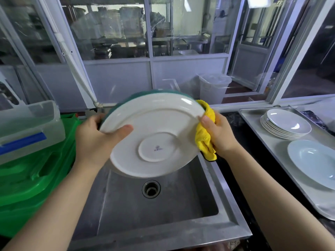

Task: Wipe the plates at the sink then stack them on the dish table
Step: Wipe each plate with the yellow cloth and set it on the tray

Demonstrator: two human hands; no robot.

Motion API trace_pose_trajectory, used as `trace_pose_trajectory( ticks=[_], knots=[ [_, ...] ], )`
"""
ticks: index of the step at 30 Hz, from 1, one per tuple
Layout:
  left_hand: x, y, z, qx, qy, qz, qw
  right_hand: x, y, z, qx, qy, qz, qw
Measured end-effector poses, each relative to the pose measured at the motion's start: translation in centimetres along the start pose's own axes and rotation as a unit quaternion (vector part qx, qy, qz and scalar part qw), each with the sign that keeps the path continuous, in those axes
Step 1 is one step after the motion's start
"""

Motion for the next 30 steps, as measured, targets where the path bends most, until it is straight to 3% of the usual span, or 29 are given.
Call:
trace_pose_trajectory(
  ticks=[3, 6, 12, 15, 20, 23, 30],
  knots=[
    [0.2, 0.4, 1.1, 0.111, 0.032, -0.054, 0.992, 0.4, -0.1, -2.0, -0.081, -0.066, -0.057, 0.993],
    [0.7, 0.6, 2.8, 0.224, 0.081, -0.126, 0.963, 1.5, -1.2, -3.7, -0.125, -0.156, -0.116, 0.973],
    [4.1, -0.4, 7.3, 0.269, 0.199, -0.215, 0.917, 2.2, -2.2, -3.8, 0.005, -0.154, -0.177, 0.972],
    [5.7, -1.0, 9.3, 0.264, 0.263, -0.186, 0.909, 2.3, -1.6, -4.9, 0.031, -0.182, -0.166, 0.969],
    [5.8, -2.3, 10.3, 0.262, 0.345, -0.032, 0.901, 2.3, -0.4, -7.6, 0.017, -0.281, -0.127, 0.951],
    [5.9, -3.8, 9.9, 0.29, 0.38, 0.034, 0.877, 2.8, -0.2, -8.9, 0.015, -0.339, -0.11, 0.934],
    [6.3, -5.4, 9.8, 0.287, 0.381, -0.01, 0.879, 3.0, 0.5, -10.5, 0.081, -0.347, -0.111, 0.928]
  ],
)
Point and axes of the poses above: each hand's wrist, its own x-axis away from the middle knuckle, its own y-axis out of the back of the hand, z = x × y, the point moved 8 cm from there along -x, towards the middle knuckle, and after that the axes turned 13 degrees about x, right-handed, at the moved point
